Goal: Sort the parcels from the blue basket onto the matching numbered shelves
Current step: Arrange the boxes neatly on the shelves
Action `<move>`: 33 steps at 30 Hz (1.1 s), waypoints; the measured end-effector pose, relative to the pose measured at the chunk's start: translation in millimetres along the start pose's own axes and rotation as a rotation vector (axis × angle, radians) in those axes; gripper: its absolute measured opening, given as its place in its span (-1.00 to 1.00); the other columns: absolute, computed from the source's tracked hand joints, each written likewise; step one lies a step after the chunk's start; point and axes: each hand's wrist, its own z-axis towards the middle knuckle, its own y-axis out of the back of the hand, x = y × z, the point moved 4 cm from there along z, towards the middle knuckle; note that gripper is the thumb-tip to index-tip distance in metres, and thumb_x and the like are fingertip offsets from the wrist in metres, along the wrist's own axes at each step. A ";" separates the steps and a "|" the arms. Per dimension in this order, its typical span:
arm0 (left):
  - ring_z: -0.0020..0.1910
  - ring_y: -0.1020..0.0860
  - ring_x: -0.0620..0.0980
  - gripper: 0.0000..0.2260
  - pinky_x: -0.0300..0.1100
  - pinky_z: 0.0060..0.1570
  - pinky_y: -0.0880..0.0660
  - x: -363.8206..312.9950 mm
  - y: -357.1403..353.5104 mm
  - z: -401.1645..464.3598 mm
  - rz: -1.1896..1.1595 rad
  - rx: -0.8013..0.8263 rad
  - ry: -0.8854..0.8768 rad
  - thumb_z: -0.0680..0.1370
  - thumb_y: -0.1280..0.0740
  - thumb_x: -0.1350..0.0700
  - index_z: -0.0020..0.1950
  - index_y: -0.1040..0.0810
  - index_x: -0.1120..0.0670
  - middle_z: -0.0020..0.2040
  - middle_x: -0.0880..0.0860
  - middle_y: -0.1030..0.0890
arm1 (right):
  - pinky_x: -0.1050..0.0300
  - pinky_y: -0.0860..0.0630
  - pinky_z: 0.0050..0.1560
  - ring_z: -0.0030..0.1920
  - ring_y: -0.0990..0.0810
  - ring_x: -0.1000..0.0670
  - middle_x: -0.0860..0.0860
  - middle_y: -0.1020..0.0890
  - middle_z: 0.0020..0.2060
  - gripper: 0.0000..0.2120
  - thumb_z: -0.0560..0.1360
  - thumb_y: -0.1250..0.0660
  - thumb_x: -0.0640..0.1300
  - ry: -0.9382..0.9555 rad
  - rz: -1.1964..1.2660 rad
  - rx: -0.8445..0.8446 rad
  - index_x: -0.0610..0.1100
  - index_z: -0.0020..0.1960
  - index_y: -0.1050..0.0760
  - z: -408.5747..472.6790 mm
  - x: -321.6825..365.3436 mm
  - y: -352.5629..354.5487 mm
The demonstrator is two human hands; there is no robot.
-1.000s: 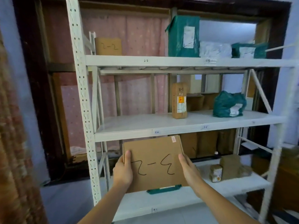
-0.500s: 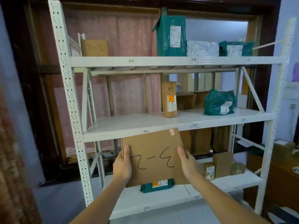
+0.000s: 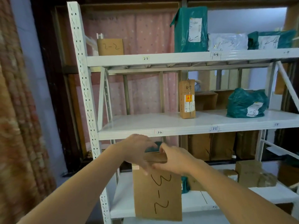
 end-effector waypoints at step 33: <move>0.15 -0.55 0.07 -0.60 -0.06 0.09 -0.50 283.1 -89.0 121.0 -1.096 -0.726 0.730 0.57 -0.42 -0.08 0.28 -0.42 0.10 0.17 0.05 -0.56 | 0.03 -0.61 0.11 0.07 -0.61 -0.02 0.02 -0.62 0.09 -0.42 0.35 -0.59 0.12 -0.249 0.418 -0.204 -0.05 0.23 -0.42 295.8 -80.5 -24.5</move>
